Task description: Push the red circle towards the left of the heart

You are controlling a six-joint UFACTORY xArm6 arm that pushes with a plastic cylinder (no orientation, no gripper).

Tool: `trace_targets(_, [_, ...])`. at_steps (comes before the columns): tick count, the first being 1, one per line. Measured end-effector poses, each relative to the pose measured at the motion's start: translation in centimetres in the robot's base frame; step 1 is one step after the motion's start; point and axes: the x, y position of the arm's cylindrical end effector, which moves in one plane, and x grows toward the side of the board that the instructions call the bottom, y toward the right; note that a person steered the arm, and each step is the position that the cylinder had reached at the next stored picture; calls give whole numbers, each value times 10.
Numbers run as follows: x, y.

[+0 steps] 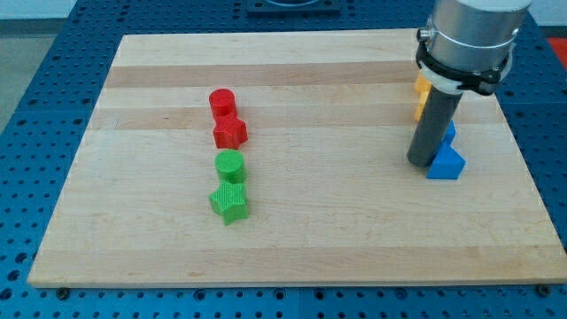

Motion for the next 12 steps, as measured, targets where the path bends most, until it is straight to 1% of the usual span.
trace_targets(1, [0,0])
trace_targets(2, [0,-22])
trace_targets(4, [-28,-102])
trace_targets(6, [-131,-164])
trace_targets(7, [-179,-207])
trace_targets(8, [-215,-254])
trace_targets(9, [-232,-293])
trace_targets(10, [-228,-327])
trace_targets(11, [-177,-346])
trace_targets(12, [-155,-353])
